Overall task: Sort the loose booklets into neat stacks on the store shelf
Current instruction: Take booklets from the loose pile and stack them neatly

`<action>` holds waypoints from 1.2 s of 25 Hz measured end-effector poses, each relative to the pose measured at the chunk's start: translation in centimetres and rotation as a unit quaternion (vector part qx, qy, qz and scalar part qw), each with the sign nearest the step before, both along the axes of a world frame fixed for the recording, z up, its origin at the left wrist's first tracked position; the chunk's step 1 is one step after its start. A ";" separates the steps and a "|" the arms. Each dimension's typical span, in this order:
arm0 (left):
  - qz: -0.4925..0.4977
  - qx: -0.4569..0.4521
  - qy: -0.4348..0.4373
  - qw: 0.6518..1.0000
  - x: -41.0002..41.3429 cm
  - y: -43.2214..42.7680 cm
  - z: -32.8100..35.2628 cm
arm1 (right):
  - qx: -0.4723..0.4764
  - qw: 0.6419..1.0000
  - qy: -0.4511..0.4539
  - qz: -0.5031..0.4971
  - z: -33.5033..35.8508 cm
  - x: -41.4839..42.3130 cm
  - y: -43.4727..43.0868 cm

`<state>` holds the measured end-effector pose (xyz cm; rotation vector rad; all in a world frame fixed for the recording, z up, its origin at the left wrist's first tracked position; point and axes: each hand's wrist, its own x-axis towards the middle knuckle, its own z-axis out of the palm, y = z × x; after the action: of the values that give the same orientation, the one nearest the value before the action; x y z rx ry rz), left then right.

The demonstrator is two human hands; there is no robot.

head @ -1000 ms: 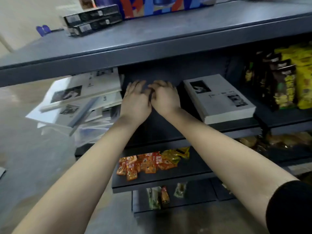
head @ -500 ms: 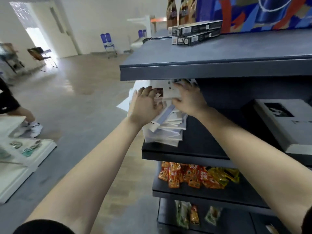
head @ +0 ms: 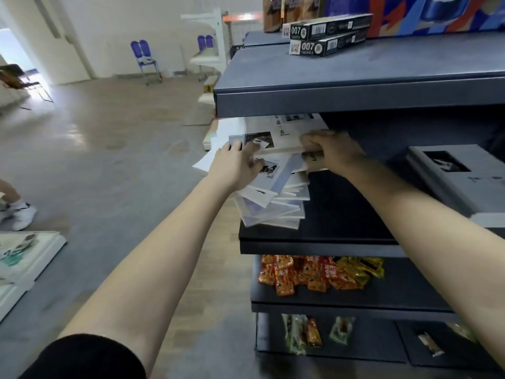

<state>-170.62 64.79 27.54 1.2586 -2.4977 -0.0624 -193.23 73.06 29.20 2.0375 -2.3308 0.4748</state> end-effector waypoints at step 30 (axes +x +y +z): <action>-0.038 0.069 -0.076 0.994 4.2 2.6 2.1 | -0.191 0.960 0.096 0.180 -3.7 12.6 5.3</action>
<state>-166.40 67.43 29.64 1.2650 -2.7121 -0.1676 -180.61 78.36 25.51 2.1908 -1.6121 0.6410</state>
